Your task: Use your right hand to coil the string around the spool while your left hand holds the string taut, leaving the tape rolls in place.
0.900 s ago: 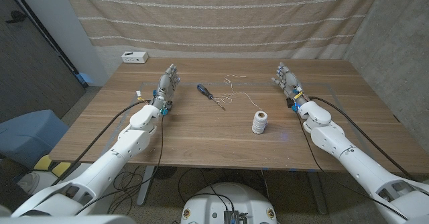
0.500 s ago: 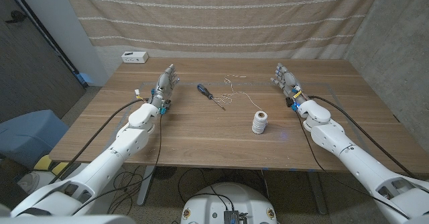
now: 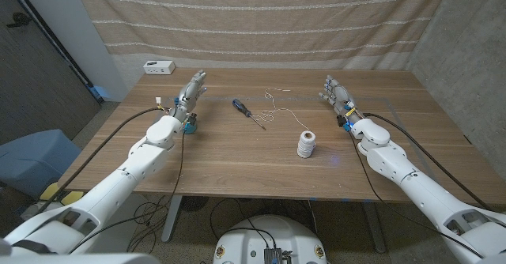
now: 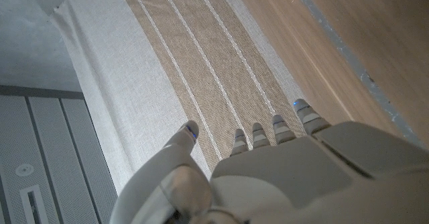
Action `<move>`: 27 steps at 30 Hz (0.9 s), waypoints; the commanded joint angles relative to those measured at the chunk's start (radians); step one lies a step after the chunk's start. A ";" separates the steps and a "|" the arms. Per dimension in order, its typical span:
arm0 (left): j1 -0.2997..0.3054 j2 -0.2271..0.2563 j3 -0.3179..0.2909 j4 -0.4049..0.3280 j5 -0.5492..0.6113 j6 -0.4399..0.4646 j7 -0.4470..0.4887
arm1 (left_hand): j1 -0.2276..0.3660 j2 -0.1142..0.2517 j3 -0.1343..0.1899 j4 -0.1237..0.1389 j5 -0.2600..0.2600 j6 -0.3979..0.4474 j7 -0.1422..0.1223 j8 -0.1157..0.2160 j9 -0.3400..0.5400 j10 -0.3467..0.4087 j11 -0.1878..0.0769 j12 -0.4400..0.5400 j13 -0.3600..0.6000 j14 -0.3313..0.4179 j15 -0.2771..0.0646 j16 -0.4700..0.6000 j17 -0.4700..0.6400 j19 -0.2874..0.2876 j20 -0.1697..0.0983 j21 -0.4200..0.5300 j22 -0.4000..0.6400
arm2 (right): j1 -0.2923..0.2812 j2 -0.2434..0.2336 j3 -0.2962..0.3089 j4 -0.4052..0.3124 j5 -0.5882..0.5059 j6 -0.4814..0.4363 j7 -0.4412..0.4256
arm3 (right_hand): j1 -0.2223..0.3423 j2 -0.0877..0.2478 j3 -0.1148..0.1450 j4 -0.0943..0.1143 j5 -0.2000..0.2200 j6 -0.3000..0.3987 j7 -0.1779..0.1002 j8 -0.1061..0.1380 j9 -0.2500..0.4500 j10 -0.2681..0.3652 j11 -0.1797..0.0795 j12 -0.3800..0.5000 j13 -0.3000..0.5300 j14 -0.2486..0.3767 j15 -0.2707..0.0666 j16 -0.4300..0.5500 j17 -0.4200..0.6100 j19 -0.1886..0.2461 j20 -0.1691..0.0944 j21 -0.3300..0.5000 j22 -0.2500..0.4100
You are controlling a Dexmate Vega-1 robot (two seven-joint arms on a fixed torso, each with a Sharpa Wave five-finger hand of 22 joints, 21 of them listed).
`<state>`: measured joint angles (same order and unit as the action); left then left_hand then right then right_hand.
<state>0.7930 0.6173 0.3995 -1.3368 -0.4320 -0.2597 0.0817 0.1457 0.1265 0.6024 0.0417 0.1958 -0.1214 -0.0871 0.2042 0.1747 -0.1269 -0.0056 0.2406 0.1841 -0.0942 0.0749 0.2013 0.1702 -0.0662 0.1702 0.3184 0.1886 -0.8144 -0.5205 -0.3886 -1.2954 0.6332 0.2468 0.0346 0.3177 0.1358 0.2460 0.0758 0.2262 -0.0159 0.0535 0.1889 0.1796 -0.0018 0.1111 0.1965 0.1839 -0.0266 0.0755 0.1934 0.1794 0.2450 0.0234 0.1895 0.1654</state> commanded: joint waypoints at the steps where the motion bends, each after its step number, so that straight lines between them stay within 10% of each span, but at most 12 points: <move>1: -0.045 0.085 0.037 -0.068 0.155 0.088 0.040 | 0.019 0.003 0.005 -0.009 -0.002 0.010 0.002 0.003 0.002 0.006 -0.002 0.004 0.005 0.005 -0.002 0.002 0.004 0.009 0.006 0.004 0.004 | -0.002 0.005 0.002 0.012 0.006 0.019 0.013 | 0.014 0.003 0.001 -0.006 -0.002 0.010 0.001 0.004 0.001 0.008 0.001 0.005 0.003 0.006 0.003 0.005 0.004 0.005 0.005 0.007 0.004; 27: -0.205 0.193 0.146 -0.158 0.421 0.228 -0.093 | 0.126 0.030 0.051 -0.099 -0.017 0.084 0.018 0.005 0.004 0.079 -0.015 0.009 0.005 0.059 -0.012 -0.005 0.002 0.066 0.011 0.013 0.005 | -0.001 0.014 0.003 0.022 0.001 0.050 0.021 | 0.013 0.003 0.003 -0.009 -0.007 0.013 0.000 0.004 0.002 0.012 0.000 0.004 0.003 0.010 0.006 0.005 0.006 0.008 0.008 0.006 0.004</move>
<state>0.6532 0.7745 0.5009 -1.4612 -0.1143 -0.0865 0.0466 0.2605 0.1576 0.6532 -0.0485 0.1808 -0.0460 -0.0661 0.2042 0.1745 -0.0531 -0.0224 0.2479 0.1838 -0.0443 0.0609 0.2013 0.1700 -0.0051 0.1771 0.3260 0.1884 -0.8173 -0.5090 -0.3857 -1.2774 0.6390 0.2862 0.0529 0.3177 0.1358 0.2474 0.0688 0.2205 -0.0071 0.0552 0.1889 0.1794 0.0019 0.1072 0.1965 0.1837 -0.0251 0.0769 0.1934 0.1801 0.2485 0.0269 0.1895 0.1652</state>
